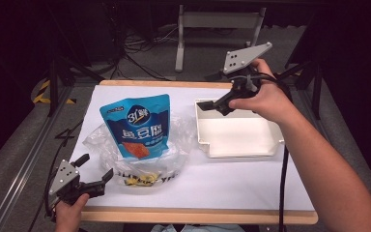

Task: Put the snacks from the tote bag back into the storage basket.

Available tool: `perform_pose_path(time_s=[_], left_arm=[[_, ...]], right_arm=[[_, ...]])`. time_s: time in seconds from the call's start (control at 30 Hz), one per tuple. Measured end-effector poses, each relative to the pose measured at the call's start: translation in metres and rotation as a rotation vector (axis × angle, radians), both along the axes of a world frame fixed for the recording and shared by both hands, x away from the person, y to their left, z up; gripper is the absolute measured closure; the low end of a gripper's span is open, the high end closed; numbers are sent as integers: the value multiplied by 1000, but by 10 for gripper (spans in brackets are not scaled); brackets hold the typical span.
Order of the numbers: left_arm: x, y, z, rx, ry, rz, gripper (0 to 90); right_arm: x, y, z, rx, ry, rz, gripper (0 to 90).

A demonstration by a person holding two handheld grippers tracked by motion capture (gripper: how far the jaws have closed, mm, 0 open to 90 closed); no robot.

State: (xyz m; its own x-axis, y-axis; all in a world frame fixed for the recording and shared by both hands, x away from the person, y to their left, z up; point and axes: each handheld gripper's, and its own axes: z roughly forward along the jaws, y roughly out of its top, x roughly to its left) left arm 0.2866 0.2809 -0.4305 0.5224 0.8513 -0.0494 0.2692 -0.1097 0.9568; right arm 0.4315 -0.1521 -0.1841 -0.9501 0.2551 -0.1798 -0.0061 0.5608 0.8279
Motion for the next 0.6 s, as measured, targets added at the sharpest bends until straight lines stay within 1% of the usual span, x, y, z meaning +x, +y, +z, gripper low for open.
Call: perform_pose_path(time_s=[0.13,0.2,0.3,0.4,0.47,0.5,0.53,0.57,0.6], left_arm=[[0,0,0,-2,1,0,36],[0,0,0,-1,1,-2,36],[0,0,0,-1,3,-2,36],[0,0,0,-1,2,0,36],[0,0,0,-1,2,1,36],[0,1,0,0,0,0,36],[0,1,0,0,0,-1,36],[0,1,0,0,0,-1,36],[0,1,0,-1,-1,-2,36]], right_arm=[[7,12,1,0,11,13,145],[11,19,1,-8,9,25,160],[16,28,3,-34,17,34,178],[20,38,7,-46,20,46,199],[23,44,10,-59,10,49,212],[25,46,11,-68,12,57,234],[26,50,11,-76,25,67,257],[28,52,12,-87,32,73,266],[28,52,12,-87,32,73,266]])
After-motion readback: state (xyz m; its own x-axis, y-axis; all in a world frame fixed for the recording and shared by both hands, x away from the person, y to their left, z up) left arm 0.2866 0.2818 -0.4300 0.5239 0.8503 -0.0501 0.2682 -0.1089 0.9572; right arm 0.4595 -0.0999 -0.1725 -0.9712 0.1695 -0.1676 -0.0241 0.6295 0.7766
